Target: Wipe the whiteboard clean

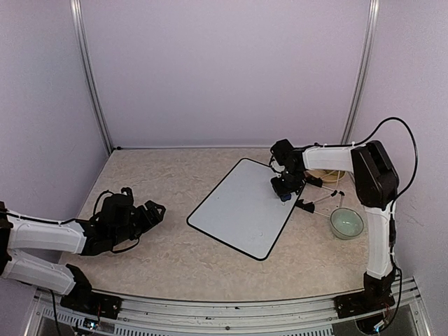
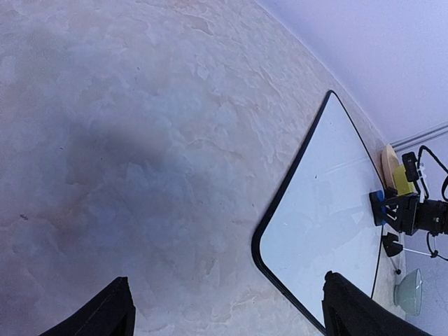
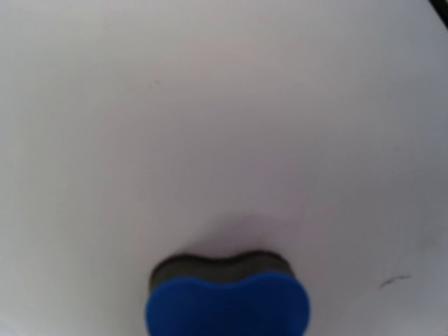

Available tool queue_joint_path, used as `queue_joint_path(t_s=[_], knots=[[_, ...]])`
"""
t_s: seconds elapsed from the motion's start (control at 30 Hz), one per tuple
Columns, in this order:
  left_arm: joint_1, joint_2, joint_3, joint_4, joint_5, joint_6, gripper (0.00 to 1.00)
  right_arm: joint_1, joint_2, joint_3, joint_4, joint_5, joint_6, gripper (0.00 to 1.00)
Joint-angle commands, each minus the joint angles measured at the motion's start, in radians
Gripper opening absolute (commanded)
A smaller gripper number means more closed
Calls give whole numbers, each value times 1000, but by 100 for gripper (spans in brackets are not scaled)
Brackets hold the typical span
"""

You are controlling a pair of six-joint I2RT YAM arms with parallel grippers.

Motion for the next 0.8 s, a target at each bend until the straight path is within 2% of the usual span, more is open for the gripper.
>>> queue_joint_path(t_s=[0.0, 0.37, 0.77], knots=[[8, 10, 28, -11, -10, 17, 90, 9, -2, -91, -4, -43, 3, 35], [8, 56, 27, 29, 8, 11, 90, 99, -126, -265, 22, -46, 54, 34], [7, 59, 20, 34, 8, 8, 90, 296, -151, -208, -31, -96, 44, 34]])
